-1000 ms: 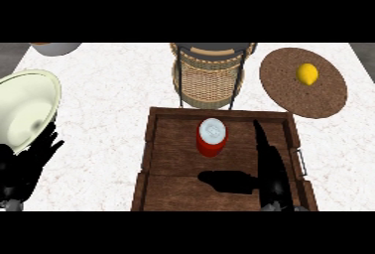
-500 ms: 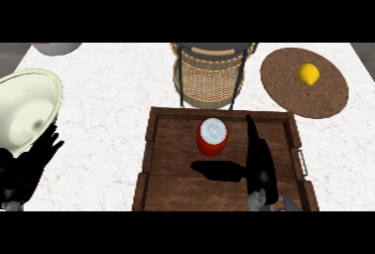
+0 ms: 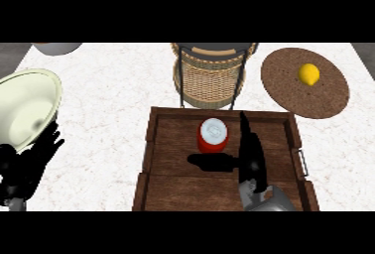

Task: Pick the can from the tray and place it in the tiered basket

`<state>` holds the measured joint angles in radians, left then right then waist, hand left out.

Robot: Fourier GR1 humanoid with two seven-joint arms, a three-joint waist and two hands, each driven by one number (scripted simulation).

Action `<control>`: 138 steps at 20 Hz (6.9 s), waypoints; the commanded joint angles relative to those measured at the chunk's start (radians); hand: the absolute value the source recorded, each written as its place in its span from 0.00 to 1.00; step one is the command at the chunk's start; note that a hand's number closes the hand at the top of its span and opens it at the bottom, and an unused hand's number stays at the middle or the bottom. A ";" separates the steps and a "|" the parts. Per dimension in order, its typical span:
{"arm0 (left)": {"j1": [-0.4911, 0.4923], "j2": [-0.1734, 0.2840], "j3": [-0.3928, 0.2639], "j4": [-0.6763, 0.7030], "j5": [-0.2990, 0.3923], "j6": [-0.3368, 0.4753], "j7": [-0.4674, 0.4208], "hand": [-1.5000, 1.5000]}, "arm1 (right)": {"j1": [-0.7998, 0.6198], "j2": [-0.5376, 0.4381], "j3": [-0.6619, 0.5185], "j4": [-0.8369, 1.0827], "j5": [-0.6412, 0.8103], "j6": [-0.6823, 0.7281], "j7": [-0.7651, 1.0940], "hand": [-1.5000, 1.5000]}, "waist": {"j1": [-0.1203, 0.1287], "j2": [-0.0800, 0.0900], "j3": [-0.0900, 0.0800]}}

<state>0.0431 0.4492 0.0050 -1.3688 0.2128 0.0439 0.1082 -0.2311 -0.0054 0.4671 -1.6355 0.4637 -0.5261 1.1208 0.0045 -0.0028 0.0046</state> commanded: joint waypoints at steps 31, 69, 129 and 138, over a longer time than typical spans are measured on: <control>-0.031 -0.056 0.013 0.000 -0.087 -0.081 0.020 0.50 | -0.353 0.005 0.421 0.285 0.357 0.072 0.073 1.00 | 0.119 0.005 -0.023; -0.061 -0.069 0.036 0.012 -0.096 -0.068 0.052 0.50 | -1.270 0.005 0.000 0.861 0.337 -0.049 0.030 1.00 | 0.051 0.018 -0.006; 0.028 -0.106 0.092 -0.015 -0.120 -0.080 0.033 0.50 | -1.544 -0.271 -0.279 1.399 0.224 0.252 -0.191 0.00 | -0.004 -0.007 -0.004; 0.080 -0.105 0.125 0.016 -0.113 -0.079 0.009 0.50 | -1.385 -0.341 -0.450 1.123 0.051 0.079 -0.256 0.00 | -0.073 -0.030 -0.001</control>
<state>0.0859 0.3575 0.1324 -1.3798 0.1030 -0.0345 0.1188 -1.6810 -0.3366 0.0680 -0.3935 0.5703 -0.3708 0.8828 -0.0405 -0.0249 0.0073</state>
